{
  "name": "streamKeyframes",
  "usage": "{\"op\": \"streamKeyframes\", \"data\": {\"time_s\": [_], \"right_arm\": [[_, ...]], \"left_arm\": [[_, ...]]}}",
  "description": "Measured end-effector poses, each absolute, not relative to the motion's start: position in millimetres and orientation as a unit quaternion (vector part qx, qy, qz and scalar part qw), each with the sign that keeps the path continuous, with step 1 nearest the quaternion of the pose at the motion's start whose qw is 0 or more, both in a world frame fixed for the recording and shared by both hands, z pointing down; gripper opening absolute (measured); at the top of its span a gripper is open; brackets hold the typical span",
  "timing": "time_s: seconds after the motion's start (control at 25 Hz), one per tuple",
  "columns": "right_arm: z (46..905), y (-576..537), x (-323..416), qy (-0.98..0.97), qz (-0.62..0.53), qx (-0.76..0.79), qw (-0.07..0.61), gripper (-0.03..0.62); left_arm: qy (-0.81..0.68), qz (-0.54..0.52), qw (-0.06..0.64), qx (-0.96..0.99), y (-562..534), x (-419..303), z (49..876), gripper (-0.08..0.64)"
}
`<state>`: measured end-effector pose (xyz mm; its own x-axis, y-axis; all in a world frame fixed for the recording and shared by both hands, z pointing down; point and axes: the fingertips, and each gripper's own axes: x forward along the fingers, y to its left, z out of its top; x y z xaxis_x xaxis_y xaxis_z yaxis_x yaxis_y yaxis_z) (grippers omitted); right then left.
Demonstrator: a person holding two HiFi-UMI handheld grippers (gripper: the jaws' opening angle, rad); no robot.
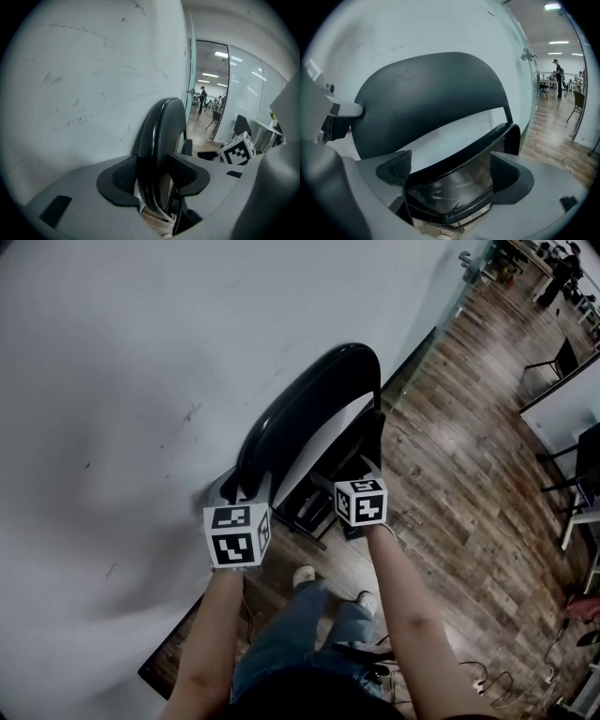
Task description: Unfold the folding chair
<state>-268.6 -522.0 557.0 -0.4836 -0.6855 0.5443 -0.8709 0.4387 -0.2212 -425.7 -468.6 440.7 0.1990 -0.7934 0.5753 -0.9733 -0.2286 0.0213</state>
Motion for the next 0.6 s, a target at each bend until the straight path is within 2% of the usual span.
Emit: {"op": "streamKeyframes", "data": {"time_s": [0.12, 0.24, 0.28, 0.32, 0.4, 0.6], "right_arm": [[570, -531, -275, -0.816, 0.275, 0.473, 0.187, 0.502], [581, -537, -277, -0.798, 0.327, 0.482, 0.152, 0.468], [585, -538, -276, -0.792, 0.341, 0.486, 0.142, 0.429], [588, -540, -275, -0.784, 0.355, 0.49, 0.134, 0.346], [593, -542, -274, -0.769, 0.392, 0.493, 0.11, 0.248], [593, -541, -279, -0.751, 0.47, 0.461, 0.042, 0.15]], "left_arm": [[-0.591, 0.23, 0.192, 0.749, -468, -427, 440, 0.193], [-0.591, 0.23, 0.19, 0.75, -468, -426, 441, 0.193], [-0.59, 0.231, 0.188, 0.75, -468, -425, 441, 0.193], [-0.591, 0.231, 0.186, 0.751, -468, -425, 442, 0.193], [-0.592, 0.23, 0.178, 0.751, -468, -425, 442, 0.193], [-0.599, 0.234, 0.172, 0.746, -468, -425, 440, 0.195]]}}
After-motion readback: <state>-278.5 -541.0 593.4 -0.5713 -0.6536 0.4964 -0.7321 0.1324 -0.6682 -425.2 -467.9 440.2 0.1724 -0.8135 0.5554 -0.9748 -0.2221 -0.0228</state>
